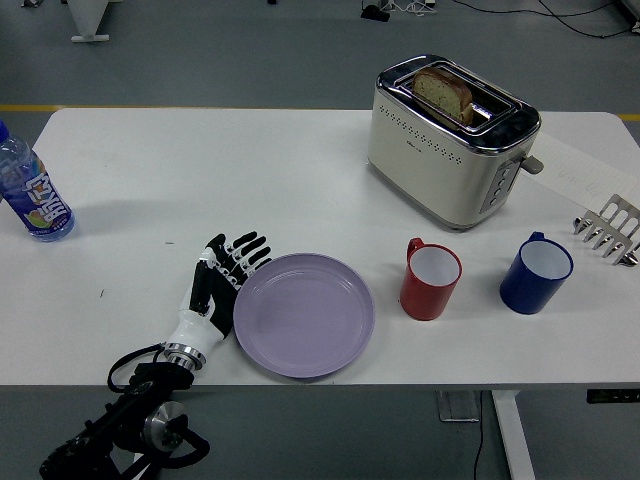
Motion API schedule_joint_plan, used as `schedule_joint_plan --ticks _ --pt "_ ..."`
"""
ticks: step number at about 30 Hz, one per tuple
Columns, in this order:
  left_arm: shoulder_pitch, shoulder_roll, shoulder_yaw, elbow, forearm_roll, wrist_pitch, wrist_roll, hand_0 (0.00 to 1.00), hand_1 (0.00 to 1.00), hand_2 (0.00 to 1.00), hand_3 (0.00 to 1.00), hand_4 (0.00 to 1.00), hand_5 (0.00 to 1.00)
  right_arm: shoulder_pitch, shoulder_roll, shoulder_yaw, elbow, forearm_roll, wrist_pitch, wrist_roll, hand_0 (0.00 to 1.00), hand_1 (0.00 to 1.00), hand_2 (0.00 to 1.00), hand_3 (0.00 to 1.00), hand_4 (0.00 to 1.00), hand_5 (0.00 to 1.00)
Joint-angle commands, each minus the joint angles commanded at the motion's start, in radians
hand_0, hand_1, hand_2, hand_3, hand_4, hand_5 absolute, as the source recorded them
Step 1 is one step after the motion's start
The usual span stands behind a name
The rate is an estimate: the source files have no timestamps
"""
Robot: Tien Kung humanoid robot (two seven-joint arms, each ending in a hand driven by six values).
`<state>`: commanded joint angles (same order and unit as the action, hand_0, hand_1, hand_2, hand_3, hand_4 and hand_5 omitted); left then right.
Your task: Push plate across desktop
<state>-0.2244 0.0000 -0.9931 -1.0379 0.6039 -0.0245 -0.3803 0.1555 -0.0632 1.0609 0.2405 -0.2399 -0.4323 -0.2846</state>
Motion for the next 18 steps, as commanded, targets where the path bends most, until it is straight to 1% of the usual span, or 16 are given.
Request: schedule_joint_plan --ticks 7,11,15,16,18 --pt "-0.001 0.0 0.008 -0.009 -0.001 0.0 0.001 0.772 0.783 0.756 0.673 0.51 0.998 -0.001 -0.001 0.003 0.0 -0.004 -0.001 -0.001 0.55 0.46 0.568 0.579 0.308 0.454" --pt "-0.001 0.0 -0.003 -0.007 0.001 0.002 0.0 0.773 0.782 0.754 0.672 0.507 0.998 -0.003 0.0 0.001 0.001 0.0 -0.002 -0.001 0.549 0.459 0.568 0.579 0.309 0.455" --pt "-0.005 0.0 -0.037 -0.01 0.017 0.008 0.001 0.773 0.778 0.75 0.673 0.509 0.998 -0.005 0.0 0.004 0.002 -0.004 -0.004 -0.004 0.549 0.459 0.568 0.579 0.308 0.454" --pt "-0.004 0.0 -0.054 -0.015 0.038 0.019 0.007 0.773 0.778 0.75 0.673 0.509 0.998 -0.007 0.001 0.004 0.002 -0.003 -0.004 -0.004 0.549 0.459 0.568 0.579 0.308 0.454" --pt "-0.002 0.0 -0.071 -0.022 0.063 0.027 0.018 0.773 0.778 0.75 0.673 0.509 0.998 -0.009 0.001 0.004 0.003 -0.002 -0.005 -0.004 0.549 0.459 0.568 0.579 0.308 0.454"
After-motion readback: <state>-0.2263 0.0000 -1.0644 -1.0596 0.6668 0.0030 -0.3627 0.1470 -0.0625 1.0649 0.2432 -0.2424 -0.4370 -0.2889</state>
